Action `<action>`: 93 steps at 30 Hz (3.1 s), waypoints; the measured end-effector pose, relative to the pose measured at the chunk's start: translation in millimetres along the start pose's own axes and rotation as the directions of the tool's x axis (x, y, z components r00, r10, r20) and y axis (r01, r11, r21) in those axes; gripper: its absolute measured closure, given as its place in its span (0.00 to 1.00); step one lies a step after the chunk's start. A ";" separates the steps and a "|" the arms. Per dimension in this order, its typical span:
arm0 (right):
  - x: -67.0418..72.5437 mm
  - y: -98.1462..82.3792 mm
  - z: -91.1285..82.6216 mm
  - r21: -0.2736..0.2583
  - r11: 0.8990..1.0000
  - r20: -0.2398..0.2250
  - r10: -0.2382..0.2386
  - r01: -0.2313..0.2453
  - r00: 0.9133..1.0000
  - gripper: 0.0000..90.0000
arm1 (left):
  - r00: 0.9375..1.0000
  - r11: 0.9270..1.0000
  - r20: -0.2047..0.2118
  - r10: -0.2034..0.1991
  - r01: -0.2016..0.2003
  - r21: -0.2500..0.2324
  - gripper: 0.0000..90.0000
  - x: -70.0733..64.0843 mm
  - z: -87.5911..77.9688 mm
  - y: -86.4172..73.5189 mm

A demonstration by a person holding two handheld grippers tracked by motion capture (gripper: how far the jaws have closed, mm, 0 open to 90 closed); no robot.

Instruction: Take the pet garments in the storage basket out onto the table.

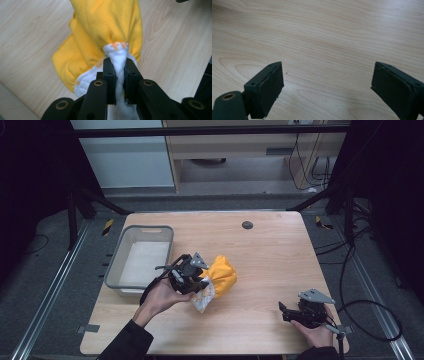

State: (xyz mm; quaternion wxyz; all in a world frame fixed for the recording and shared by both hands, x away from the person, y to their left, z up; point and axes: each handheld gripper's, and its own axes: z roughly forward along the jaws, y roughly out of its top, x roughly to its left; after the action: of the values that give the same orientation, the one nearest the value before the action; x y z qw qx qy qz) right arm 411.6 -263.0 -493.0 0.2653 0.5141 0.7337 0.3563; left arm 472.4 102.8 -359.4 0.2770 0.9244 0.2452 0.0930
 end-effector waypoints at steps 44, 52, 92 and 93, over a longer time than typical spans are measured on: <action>0.6 -0.2 0.5 0.006 1.000 -0.004 -0.002 0.002 1.000 0.12 | 0.996 0.996 0.080 0.026 -0.033 0.080 0.82 -24.1 65.9 -12.9; 0.8 -0.4 0.7 0.008 1.000 -0.003 -0.002 0.002 1.000 0.12 | 0.998 0.997 0.070 0.010 -0.015 0.073 0.68 -23.8 68.4 -14.8; 0.2 -1.4 0.4 0.011 1.000 0.005 0.011 -0.011 1.000 0.11 | 0.994 0.969 0.005 -0.105 0.104 -0.223 0.21 -8.8 30.5 -66.4; 0.3 -1.4 0.3 0.012 1.000 0.004 0.012 -0.012 1.000 0.11 | 0.993 0.966 0.004 -0.114 0.112 -0.233 0.21 -8.6 29.2 -69.0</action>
State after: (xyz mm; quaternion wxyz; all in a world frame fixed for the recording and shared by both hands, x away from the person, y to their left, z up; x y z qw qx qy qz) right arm 411.0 -263.0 -494.3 0.2617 0.5208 0.7322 0.3525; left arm 446.3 134.9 -422.5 0.3873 0.8695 0.2863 0.1096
